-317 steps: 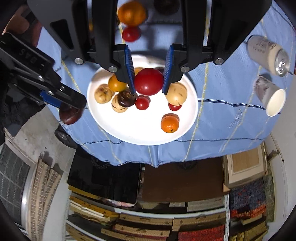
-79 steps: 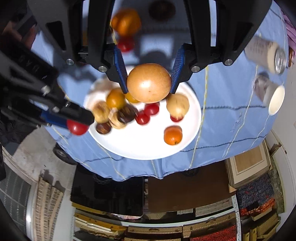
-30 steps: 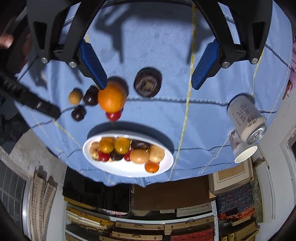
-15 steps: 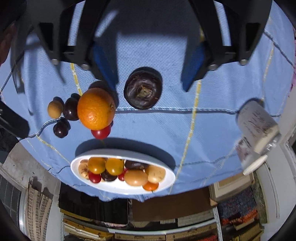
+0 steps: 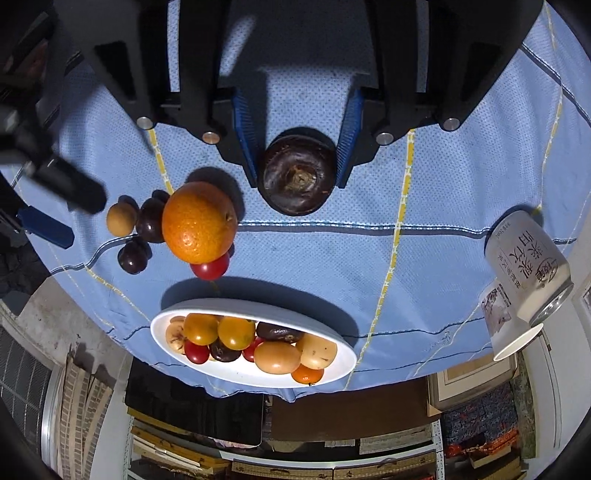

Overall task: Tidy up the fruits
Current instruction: 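Lift the brown fruit with the left gripper while the right gripper grasps a tan round fruit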

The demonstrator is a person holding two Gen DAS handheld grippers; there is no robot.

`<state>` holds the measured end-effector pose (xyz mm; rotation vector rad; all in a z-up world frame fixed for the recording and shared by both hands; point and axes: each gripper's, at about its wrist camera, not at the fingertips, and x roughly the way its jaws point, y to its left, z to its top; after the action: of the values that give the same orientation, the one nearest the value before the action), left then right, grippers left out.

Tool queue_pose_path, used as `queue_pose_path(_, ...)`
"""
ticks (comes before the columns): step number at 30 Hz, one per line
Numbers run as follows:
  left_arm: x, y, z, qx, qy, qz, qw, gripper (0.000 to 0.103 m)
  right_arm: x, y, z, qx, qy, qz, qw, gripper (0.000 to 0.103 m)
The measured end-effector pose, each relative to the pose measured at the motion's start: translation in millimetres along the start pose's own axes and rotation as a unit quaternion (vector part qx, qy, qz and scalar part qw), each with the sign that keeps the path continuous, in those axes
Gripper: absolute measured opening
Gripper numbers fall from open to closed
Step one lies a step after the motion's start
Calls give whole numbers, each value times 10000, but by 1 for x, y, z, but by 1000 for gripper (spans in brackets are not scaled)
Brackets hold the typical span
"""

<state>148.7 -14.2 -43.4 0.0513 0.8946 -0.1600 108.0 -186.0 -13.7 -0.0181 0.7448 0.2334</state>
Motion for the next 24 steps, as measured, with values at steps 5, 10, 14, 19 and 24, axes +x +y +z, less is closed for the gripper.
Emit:
queue_pose_path(5, -1, 2, 0, -30, -3, -60, 10000, 40, 6, 7, -3, -478, 168, -225, 9985, 75)
queue_pose_path(10, -1, 3, 0, -9, 4, -87, 10000, 40, 17, 3, -5, -565, 438, -431, 9965, 53)
queue_pose_path(14, -1, 3, 0, 13, 19, -108, 9999, 40, 29, -2, -6, -400, 660, -464, 9959, 49)
queue_pose_path(19, -1, 1, 1, 43, 20, -75, 10000, 40, 40, -7, -1, -145, 785, -374, 9961, 38)
queue_pose_path(24, -1, 1, 1, 55, 18, -65, 10000, 40, 44, -2, 3, -189, 800, -326, 9961, 29)
